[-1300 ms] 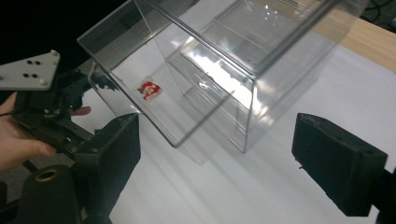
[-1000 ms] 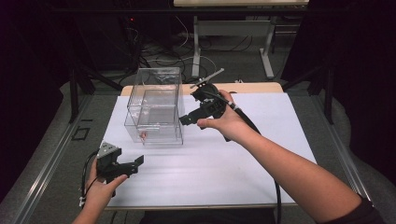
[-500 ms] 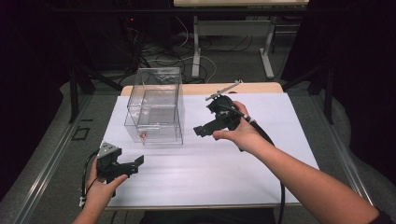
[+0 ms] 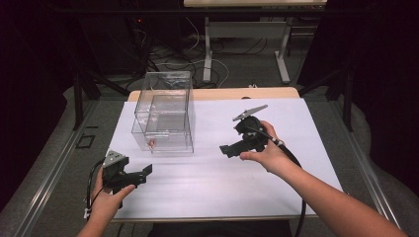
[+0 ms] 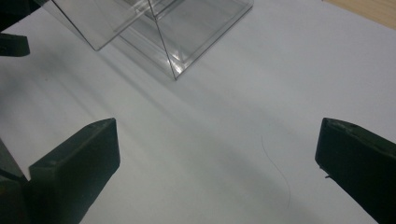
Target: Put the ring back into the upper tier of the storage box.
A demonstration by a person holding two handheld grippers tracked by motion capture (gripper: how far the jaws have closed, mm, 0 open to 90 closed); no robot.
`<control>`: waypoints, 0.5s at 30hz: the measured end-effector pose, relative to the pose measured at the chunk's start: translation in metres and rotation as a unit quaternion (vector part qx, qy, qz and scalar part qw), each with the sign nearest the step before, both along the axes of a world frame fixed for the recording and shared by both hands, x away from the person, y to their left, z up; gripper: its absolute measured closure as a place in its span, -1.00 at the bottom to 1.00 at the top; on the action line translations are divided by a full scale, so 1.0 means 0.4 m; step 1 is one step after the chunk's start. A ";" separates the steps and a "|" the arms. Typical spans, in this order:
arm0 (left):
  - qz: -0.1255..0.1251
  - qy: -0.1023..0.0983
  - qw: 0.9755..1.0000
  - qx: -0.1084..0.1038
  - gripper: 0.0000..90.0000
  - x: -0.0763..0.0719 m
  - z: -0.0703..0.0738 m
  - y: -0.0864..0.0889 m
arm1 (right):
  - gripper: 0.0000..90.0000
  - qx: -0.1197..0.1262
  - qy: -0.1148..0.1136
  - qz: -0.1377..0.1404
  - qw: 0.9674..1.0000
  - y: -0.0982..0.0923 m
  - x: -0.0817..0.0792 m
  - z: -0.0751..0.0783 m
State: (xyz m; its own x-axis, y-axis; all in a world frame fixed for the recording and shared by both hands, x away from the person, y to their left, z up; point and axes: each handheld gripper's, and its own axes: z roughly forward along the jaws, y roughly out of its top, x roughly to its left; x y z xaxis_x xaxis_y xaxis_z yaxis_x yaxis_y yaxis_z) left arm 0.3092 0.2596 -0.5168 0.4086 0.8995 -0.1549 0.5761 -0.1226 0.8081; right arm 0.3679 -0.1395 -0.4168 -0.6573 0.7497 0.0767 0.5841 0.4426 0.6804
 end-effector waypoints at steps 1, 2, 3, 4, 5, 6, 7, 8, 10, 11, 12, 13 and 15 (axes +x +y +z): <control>0.000 0.001 1.000 -0.001 -0.94 0.000 0.000 0.000 | -1.00 0.000 0.002 -0.004 1.000 -0.005 -0.005 -0.005; -0.001 0.001 1.000 0.001 -0.94 0.000 0.000 0.000 | -1.00 0.003 -0.006 -0.003 1.000 -0.010 -0.007 -0.013; -0.001 0.000 1.000 0.002 -0.94 0.001 0.000 0.000 | -1.00 -0.002 -0.005 -0.002 1.000 -0.017 -0.010 -0.018; -0.001 0.000 1.000 0.003 -0.94 0.001 0.000 -0.001 | -1.00 -0.004 -0.008 0.000 1.000 -0.023 -0.013 -0.023; 0.000 0.001 1.000 0.004 -0.94 0.001 0.000 -0.001 | -1.00 -0.006 -0.008 -0.001 1.000 -0.028 -0.017 -0.028; 0.000 0.001 1.000 0.003 -0.94 0.001 0.000 -0.002 | -1.00 -0.004 -0.005 0.000 1.000 -0.034 -0.020 -0.032; 0.000 0.002 1.000 0.003 -0.94 0.001 0.000 -0.002 | -1.00 -0.002 -0.008 -0.001 1.000 -0.040 -0.023 -0.038; -0.001 0.002 1.000 0.002 -0.94 0.001 0.000 -0.002 | -1.00 -0.001 -0.010 0.001 1.000 -0.045 -0.025 -0.043; 0.001 -0.001 1.000 0.001 -0.94 0.001 -0.002 -0.004 | -1.00 0.003 -0.012 -0.005 1.000 -0.057 -0.031 -0.052; -0.001 0.003 1.000 0.003 -0.94 0.001 0.000 -0.003 | -1.00 0.003 -0.011 -0.005 1.000 -0.063 -0.033 -0.057; 0.000 0.003 1.000 0.002 -0.94 0.001 0.000 -0.003 | -1.00 0.002 -0.014 -0.007 1.000 -0.069 -0.035 -0.063; 0.000 0.002 1.000 0.003 -0.94 0.001 0.000 -0.002 | -1.00 0.001 -0.018 -0.008 1.000 -0.075 -0.037 -0.070; 0.001 0.001 1.000 0.004 -0.94 0.002 -0.001 -0.003 | -1.00 -0.004 -0.011 -0.012 1.000 -0.087 -0.041 -0.081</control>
